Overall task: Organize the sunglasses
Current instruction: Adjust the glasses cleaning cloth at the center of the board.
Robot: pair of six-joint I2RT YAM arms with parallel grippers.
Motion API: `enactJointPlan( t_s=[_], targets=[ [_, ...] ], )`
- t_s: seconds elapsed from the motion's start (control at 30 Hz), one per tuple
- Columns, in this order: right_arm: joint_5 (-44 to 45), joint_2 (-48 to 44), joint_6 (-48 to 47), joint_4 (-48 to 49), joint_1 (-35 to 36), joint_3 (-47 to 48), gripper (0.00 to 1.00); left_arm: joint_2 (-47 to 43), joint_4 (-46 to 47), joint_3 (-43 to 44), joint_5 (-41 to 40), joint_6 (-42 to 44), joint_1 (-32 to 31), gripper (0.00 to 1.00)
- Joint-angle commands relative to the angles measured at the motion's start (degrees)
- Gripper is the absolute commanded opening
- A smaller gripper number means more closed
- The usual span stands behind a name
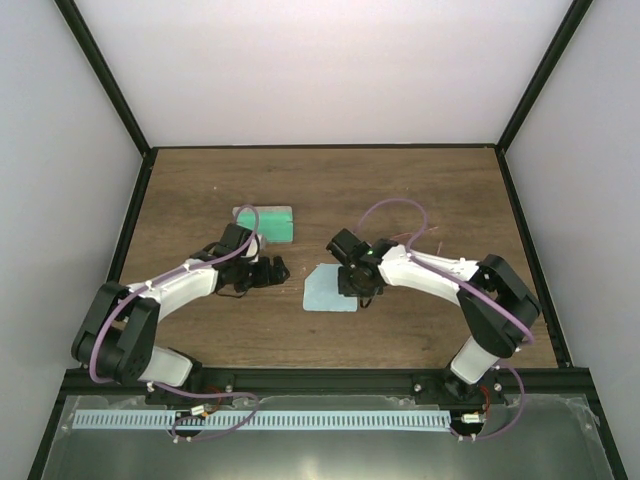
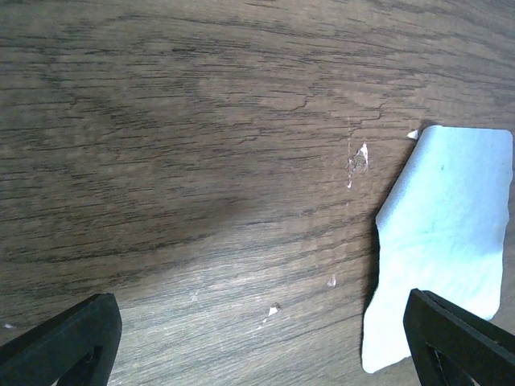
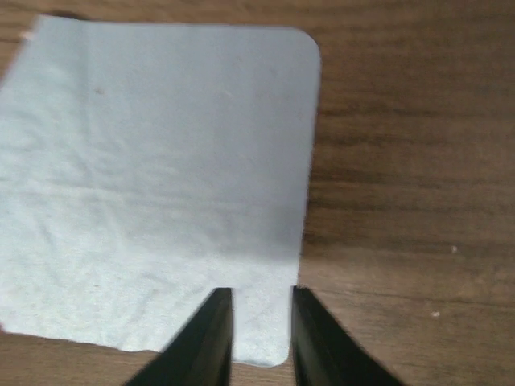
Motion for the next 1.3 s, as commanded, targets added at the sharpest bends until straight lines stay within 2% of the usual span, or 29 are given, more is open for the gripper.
enactJointPlan(
  t_s=[0.0,0.07,0.1,0.23,0.37,0.63,0.77,0.97,1.13,1.27],
  targets=[
    [1.0,0.1,-0.6,1.2,0.2,5.4,0.15,-1.4,-0.7,0.3,0.9,0.8,0.1,0.98],
    [-1.8,1.5,-0.7,3.7,0.1,5.1,0.03,-1.1,-0.7,0.5,0.8,0.8,0.1,0.98],
    [-4.6,2.2,-0.5,5.5,0.2,4.0,0.01,-0.9,-0.8,0.5,0.6,0.8,0.1,0.98],
    [-10.1,3.3,3.0,11.1,0.1,-2.9,0.01,-1.0,-1.3,0.6,-0.1,0.7,0.1,0.98],
    [-10.9,0.4,5.1,13.1,0.0,-10.1,0.01,-1.6,-1.0,-0.4,-0.4,0.5,0.1,0.99],
    [-8.1,-9.0,6.1,5.6,-1.1,-15.6,0.01,0.3,0.7,-0.2,0.5,0.4,0.1,0.99],
    [-7.4,-13.3,6.4,3.0,-1.8,-15.2,0.01,1.1,1.3,0.1,0.8,0.4,0.1,0.99],
    [-6.2,-13.5,4.6,-0.1,-2.0,-9.9,0.02,1.1,1.8,0.5,1.6,0.4,0.0,1.00],
    [-9.7,-9.7,2.7,4.7,-2.0,-4.6,0.03,0.2,1.9,1.6,2.0,0.5,-0.7,1.00],
    [-16.1,-4.0,2.5,10.1,-2.6,-3.3,0.05,-0.3,0.5,2.4,1.3,0.7,-0.7,1.00]
  ],
)
